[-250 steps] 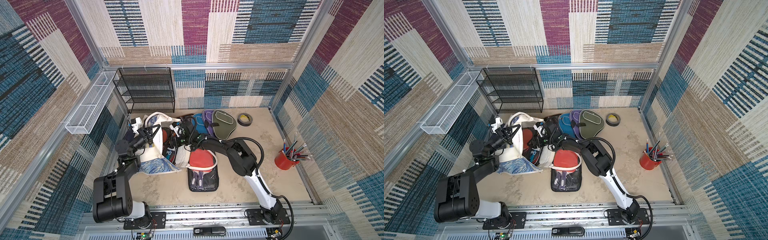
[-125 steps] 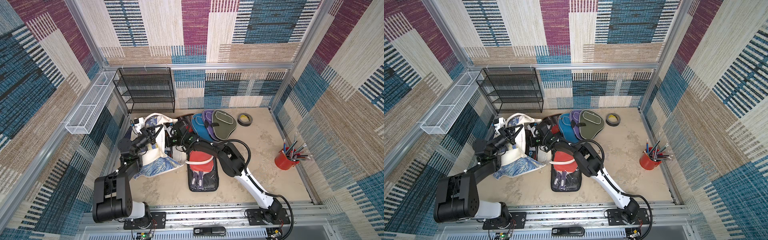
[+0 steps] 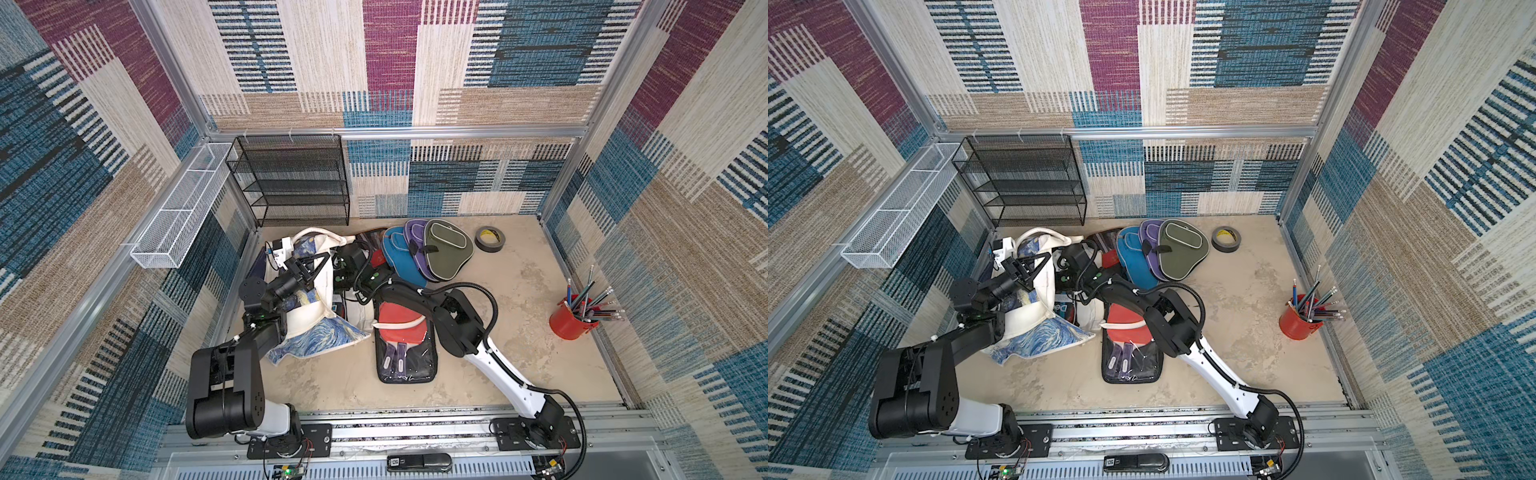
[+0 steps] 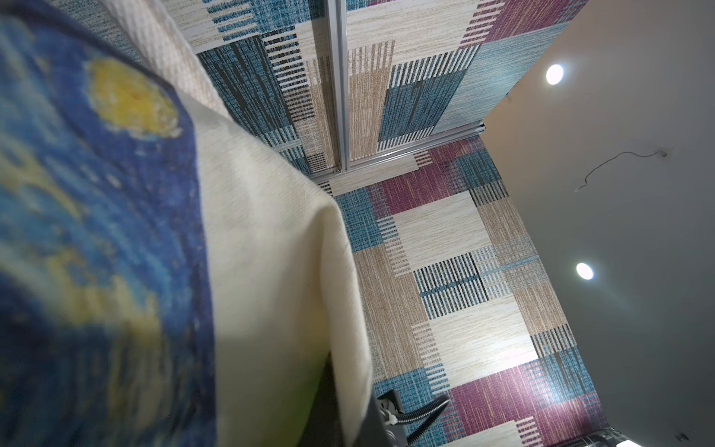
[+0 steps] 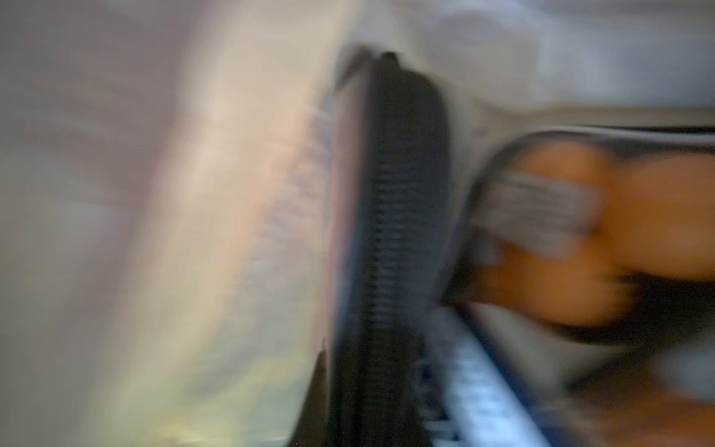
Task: Remove the ping pong set from the canvas bag
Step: Pick up the ping pong set from the canvas bag.
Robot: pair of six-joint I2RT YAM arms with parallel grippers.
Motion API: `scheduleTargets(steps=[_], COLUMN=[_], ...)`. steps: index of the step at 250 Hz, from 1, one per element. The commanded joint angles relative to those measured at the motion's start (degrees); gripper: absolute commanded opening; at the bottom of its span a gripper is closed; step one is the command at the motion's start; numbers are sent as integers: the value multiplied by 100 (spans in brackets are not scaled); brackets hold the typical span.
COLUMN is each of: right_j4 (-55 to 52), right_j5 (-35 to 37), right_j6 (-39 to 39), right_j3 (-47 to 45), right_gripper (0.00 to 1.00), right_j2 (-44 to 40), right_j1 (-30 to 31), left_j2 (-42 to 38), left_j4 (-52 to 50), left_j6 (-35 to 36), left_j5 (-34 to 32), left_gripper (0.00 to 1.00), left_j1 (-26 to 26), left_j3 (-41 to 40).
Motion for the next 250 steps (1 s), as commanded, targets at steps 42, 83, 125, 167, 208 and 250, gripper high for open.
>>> scheduleTargets(steps=[42,83,125,167,208,250], right_j4=[-111,-115,-47,29,-83,-368], right_j5=[739,1060,1289,1420,1422,1451], right_j6=[-1488,-1778,-1939,-2010,-2045,-2126], right_j3=[-1498,-2294,-3126,-3666,-3593,-3075], right_gripper=[0,0,0,0,0,0], right_j2=[-1202,-2035,-2690,-3098,-3242,-3185], right_j1=[-79,-250,-420,-501,-511,-519], left_j2=[-110,-71,-105,-146,-73,22], left_j4=[485,492,490,490,490,343], left_j6=[104,154,118,67,95,326], left_j5=[107,82,147,304,431,442], left_gripper=[0,0,0,0,0,0], left_j1=[31,166,374,634,993,1270], left_j3=[2,21,92,188,51,-166])
